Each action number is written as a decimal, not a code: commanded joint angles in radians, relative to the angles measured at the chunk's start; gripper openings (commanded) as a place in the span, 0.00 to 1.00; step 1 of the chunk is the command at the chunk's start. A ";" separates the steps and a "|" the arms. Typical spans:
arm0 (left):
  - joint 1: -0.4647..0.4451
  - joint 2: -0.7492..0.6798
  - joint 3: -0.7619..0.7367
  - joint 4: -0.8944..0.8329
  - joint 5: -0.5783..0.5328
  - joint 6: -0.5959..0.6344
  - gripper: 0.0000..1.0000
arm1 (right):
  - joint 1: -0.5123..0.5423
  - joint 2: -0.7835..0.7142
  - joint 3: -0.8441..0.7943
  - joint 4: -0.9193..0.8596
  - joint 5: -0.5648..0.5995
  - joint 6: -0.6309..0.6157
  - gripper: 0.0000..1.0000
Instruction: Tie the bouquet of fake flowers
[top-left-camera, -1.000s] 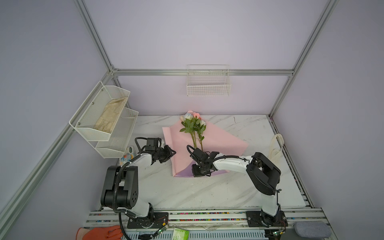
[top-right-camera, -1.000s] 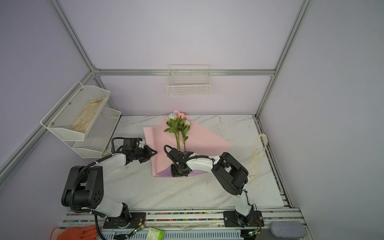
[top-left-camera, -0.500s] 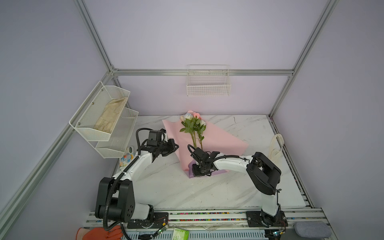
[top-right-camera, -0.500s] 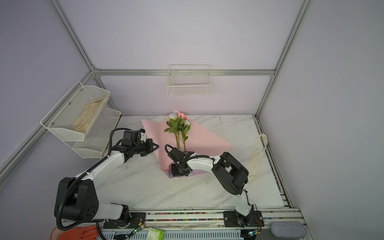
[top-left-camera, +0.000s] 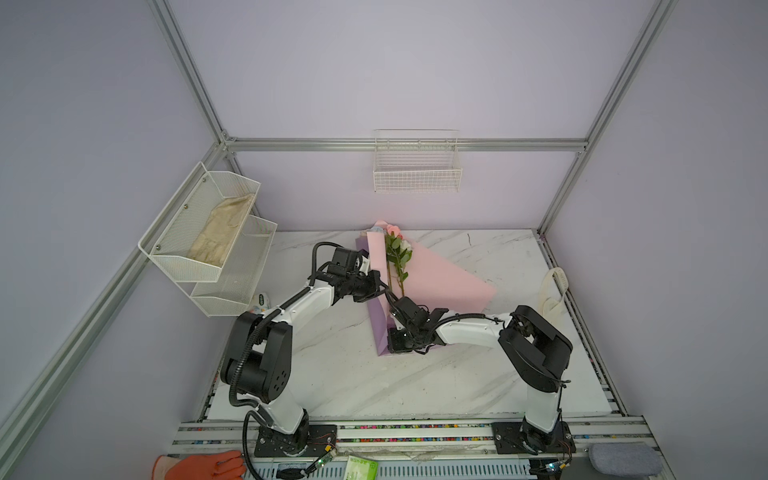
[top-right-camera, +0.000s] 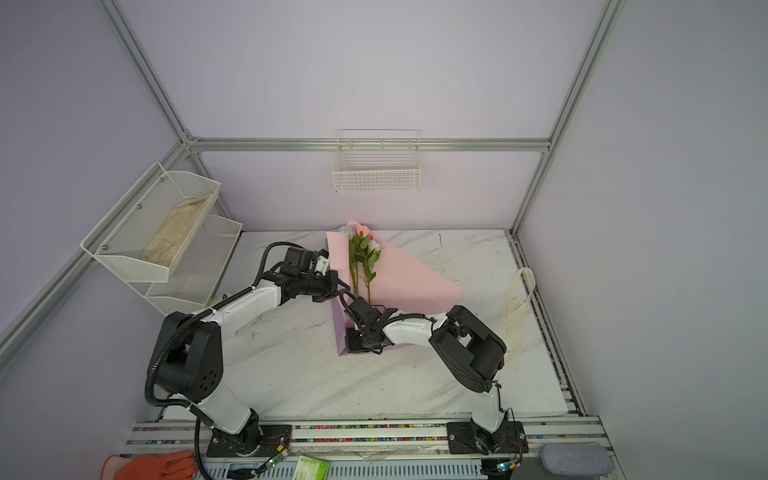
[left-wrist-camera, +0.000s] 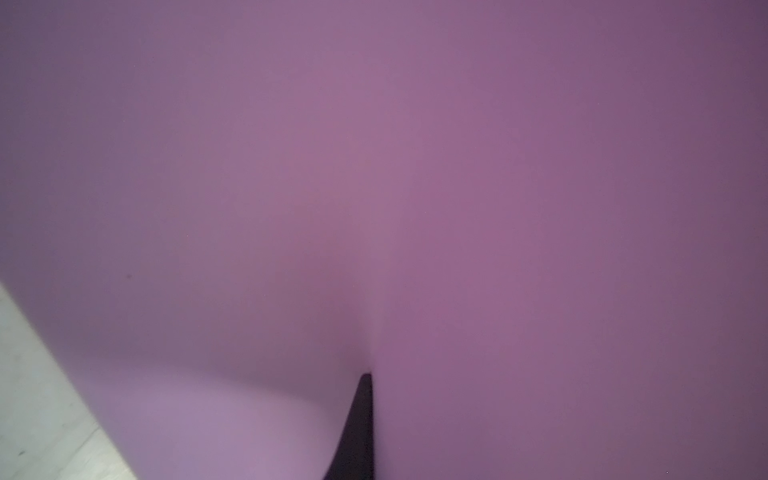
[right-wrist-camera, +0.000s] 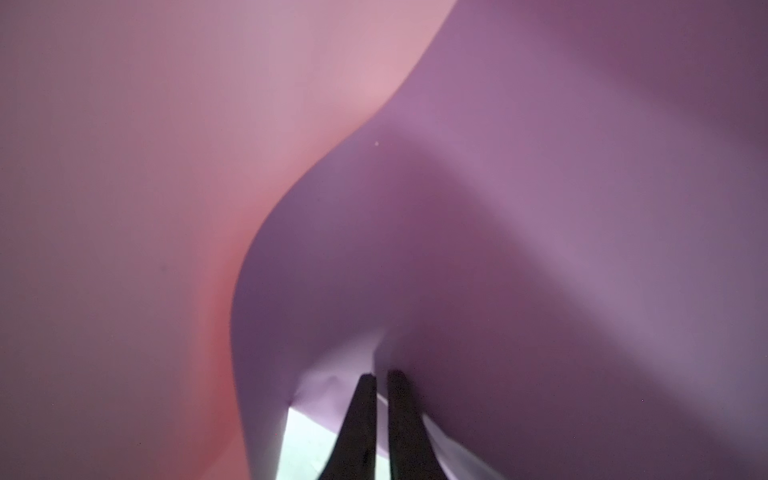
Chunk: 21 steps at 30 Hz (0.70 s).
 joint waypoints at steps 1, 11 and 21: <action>-0.026 0.023 0.128 -0.017 0.012 0.045 0.00 | -0.008 -0.024 -0.061 0.039 -0.031 0.036 0.15; -0.065 0.116 0.186 -0.063 0.009 0.085 0.00 | -0.056 -0.254 -0.214 0.092 0.017 0.122 0.37; -0.106 0.179 0.195 -0.109 -0.004 0.115 0.00 | -0.073 -0.418 -0.354 0.148 0.040 0.234 0.48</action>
